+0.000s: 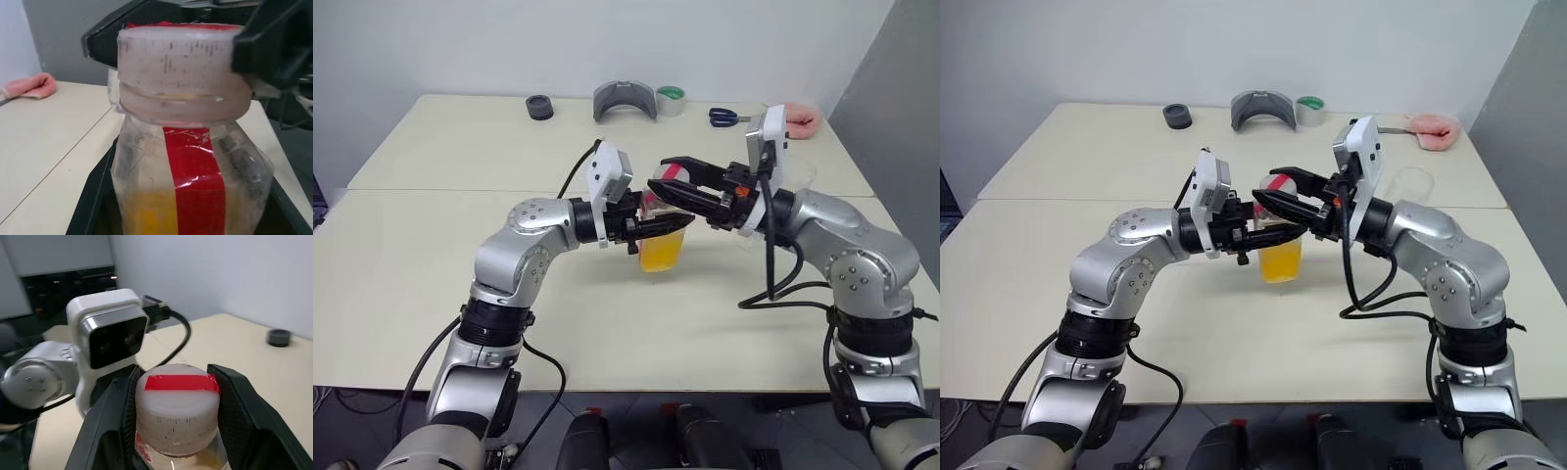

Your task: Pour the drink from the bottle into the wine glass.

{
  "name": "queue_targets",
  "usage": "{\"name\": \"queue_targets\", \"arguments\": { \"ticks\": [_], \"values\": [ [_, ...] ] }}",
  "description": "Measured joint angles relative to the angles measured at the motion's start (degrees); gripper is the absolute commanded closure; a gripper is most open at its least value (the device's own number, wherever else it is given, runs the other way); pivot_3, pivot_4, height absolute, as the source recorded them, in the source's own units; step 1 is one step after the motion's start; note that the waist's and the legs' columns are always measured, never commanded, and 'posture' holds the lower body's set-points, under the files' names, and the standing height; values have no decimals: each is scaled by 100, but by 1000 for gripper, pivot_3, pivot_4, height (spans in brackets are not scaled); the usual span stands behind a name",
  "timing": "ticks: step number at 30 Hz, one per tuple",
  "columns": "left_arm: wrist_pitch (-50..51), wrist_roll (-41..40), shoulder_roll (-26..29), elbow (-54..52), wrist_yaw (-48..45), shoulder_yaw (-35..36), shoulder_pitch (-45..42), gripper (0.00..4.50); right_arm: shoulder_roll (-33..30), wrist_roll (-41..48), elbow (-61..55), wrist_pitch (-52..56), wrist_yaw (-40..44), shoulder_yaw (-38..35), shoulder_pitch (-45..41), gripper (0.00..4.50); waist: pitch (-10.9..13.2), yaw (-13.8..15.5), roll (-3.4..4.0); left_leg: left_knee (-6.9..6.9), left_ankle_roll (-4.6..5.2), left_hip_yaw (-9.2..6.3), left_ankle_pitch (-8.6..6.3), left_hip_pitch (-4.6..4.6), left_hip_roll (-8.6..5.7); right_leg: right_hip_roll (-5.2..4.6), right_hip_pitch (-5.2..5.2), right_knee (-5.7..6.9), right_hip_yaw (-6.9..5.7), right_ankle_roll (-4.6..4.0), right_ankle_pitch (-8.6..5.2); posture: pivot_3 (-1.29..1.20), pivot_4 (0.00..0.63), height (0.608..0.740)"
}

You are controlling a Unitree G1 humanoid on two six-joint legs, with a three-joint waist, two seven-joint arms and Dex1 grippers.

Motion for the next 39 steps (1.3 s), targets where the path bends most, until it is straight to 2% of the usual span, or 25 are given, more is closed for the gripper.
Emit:
{"name": "queue_targets", "arguments": {
  "ticks": [3,7,10,14,15,19,28,39],
  "values": [
    [11,-55,90,-88,-130,3,2,2632,-85,-272,940,-653,1371,301,-430,2623,1,-16,1,0,0,1,0,4,0,1,0,0,0,0,0,0,150,740],
    [52,-48,215,-101,-103,51,14,2632,88,-709,2167,-1438,2512,592,-1032,2623,1,-22,2,1,0,-1,0,4,3,3,0,4,-1,-1,0,0,150,740],
    [122,-50,221,-140,4,79,67,2632,176,-921,2629,-1699,2869,631,-1260,1635,2,-8,3,1,0,0,0,3,3,-1,0,2,-2,-1,1,0,150,740],
    [159,-55,162,-320,88,56,121,2632,103,-987,2582,-1605,2969,735,-1249,195,3,27,4,2,0,-5,0,-3,0,-5,0,-1,-2,-2,1,0,150,740],
    [159,-55,157,-336,114,57,121,2632,-32,-962,2448,-1500,2951,685,-1170,15,3,48,4,3,0,-6,0,-3,-1,-6,1,-2,-3,-2,1,0,150,740],
    [155,-52,176,-321,134,82,152,2632,-576,-674,1667,-863,2746,335,-663,15,3,116,4,2,0,-7,0,-4,-4,-7,4,-8,-1,-2,0,0,150,740],
    [67,-42,12,-168,116,61,148,2632,-766,-376,563,-179,1657,-147,-287,15,4,80,6,3,0,-8,0,-1,-2,0,4,0,1,-1,0,0,150,740],
    [-3,-36,-7,-39,106,58,132,2632,-253,-428,-340,-178,204,-162,-36,15,4,65,6,3,0,-8,0,-1,-2,0,4,0,1,-1,0,0,150,740]
  ]
}}
